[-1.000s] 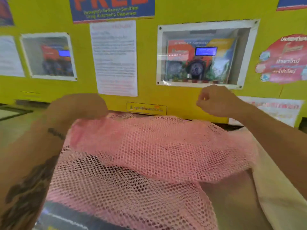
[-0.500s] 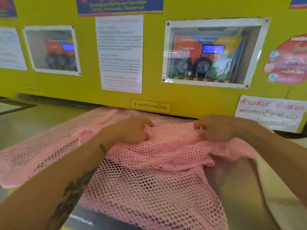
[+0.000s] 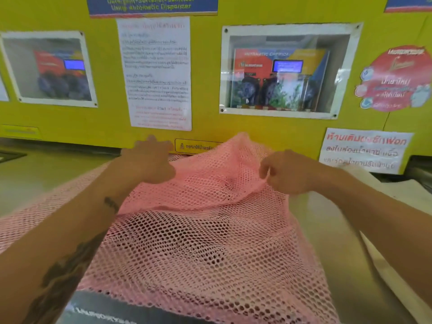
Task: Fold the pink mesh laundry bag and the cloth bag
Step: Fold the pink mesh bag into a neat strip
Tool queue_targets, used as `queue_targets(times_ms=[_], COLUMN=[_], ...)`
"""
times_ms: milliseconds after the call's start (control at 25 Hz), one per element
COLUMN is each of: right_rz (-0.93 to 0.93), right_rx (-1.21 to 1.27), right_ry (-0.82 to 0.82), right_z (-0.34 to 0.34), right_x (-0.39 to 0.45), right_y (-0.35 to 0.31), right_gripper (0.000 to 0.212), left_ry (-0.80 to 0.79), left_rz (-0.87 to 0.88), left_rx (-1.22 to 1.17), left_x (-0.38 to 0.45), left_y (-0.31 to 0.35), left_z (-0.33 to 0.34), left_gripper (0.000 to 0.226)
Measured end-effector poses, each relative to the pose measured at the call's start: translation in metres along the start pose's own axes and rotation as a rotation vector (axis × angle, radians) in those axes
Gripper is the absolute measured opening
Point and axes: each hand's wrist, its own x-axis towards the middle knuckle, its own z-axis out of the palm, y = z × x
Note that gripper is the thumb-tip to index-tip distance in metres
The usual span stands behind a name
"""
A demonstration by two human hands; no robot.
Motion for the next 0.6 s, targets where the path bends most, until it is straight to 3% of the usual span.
queue_targets(times_ms=[80, 160, 280, 360, 440, 520, 600], right_rz=[0.042, 0.080, 0.065, 0.071, 0.110, 0.080, -0.026], right_rx=[-0.010, -0.041, -0.143, 0.084, 0.521, 0.787, 0.927], right_ry=[-0.103, -0.063, 0.073, 0.164, 0.247, 0.312, 0.201], right_z=[0.013, 0.027, 0.039, 0.030, 0.010, -0.010, -0.027], right_x=[0.006, 0.013, 0.024, 0.027, 0.028, 0.020, 0.007], right_y=[-0.001, -0.003, -0.004, -0.001, -0.004, -0.014, -0.024], right_gripper=[0.045, 0.052, 0.021, 0.016, 0.018, 0.020, 0.016], left_ry=[-0.037, -0.122, -0.204, -0.091, 0.064, 0.134, 0.206], left_rz=[0.289, 0.468, 0.510, 0.519, 0.482, 0.400, 0.336], left_rx=[-0.164, -0.208, -0.143, -0.119, -0.164, -0.249, -0.267], left_x=[-0.013, -0.023, -0.021, -0.016, -0.011, -0.005, 0.001], left_y=[0.023, 0.046, 0.056, 0.052, 0.044, 0.034, 0.021], left_z=[0.005, 0.013, 0.029, 0.037, 0.031, 0.014, -0.008], left_gripper=[0.037, 0.038, 0.047, 0.013, 0.021, 0.022, 0.021])
